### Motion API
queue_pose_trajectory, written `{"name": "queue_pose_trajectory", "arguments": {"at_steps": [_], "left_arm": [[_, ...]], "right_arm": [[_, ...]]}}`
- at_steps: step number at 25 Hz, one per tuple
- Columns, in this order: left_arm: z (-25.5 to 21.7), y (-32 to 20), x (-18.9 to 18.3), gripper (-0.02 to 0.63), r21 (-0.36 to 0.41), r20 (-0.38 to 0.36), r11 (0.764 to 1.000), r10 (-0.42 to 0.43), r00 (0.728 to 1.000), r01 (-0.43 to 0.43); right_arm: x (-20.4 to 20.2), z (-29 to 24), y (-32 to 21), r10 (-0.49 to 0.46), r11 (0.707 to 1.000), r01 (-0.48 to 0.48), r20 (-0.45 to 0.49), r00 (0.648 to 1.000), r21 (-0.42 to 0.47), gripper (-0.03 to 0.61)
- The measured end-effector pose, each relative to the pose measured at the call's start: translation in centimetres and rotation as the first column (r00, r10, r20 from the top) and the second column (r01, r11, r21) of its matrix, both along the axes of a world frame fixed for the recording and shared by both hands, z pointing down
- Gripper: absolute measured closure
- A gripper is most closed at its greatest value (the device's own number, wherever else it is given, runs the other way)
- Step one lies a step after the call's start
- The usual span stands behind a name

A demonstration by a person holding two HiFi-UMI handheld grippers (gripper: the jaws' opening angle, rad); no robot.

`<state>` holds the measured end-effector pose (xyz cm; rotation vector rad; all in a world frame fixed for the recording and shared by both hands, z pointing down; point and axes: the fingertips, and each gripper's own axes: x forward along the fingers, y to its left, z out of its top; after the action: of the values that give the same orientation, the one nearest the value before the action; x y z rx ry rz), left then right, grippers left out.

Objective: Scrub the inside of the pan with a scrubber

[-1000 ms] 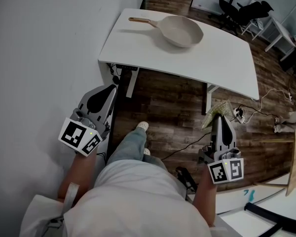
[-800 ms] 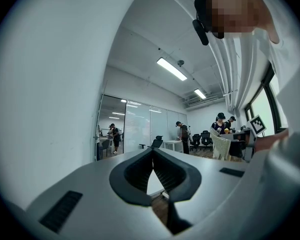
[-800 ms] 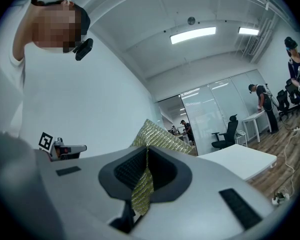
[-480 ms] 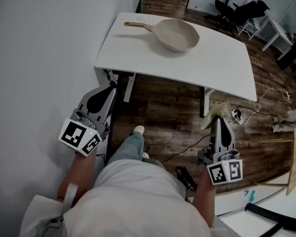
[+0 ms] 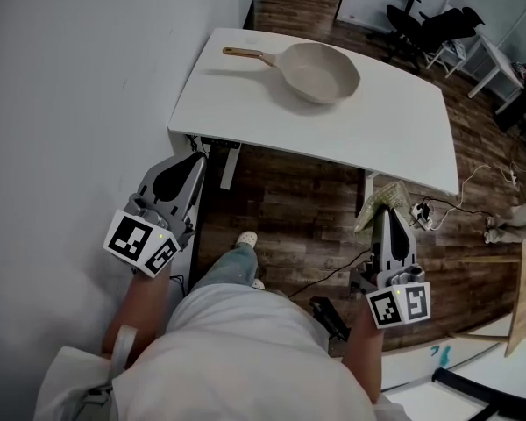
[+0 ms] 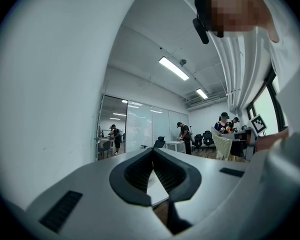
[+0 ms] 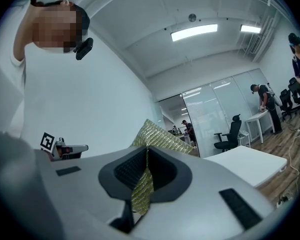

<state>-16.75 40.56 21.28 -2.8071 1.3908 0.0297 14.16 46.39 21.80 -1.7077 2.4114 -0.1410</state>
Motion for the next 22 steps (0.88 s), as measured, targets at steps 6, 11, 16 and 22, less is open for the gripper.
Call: {"name": "queue_pose_trajectory", "arguments": {"at_steps": [6, 11, 16, 22], "left_arm": [[-0.2, -3.5, 0.0, 0.601, 0.005, -0.005, 1.000, 0.014, 1.000, -0.014], [0.1, -6.8, 0.2, 0.601, -0.002, -0.010, 1.000, 0.031, 0.999, -0.031], [0.4, -10.7, 0.6, 0.601, -0.010, -0.017, 0.999, 0.048, 0.999, -0.048], [0.8, -14.9, 1.2, 0.601, -0.020, -0.023, 0.997, 0.069, 0.997, -0.070]], "right_arm": [[-0.2, -0.3, -2.9, 0.004, 1.000, -0.004, -0.010, 1.000, -0.002, 0.554], [-0.4, -0.3, -5.5, 0.011, 1.000, -0.011, -0.019, 1.000, -0.005, 0.554], [-0.4, 0.0, -8.7, 0.020, 1.000, -0.021, -0.027, 0.999, -0.022, 0.554], [-0.4, 0.3, -12.4, 0.029, 0.999, -0.030, -0.028, 0.999, -0.032, 0.554]]}}
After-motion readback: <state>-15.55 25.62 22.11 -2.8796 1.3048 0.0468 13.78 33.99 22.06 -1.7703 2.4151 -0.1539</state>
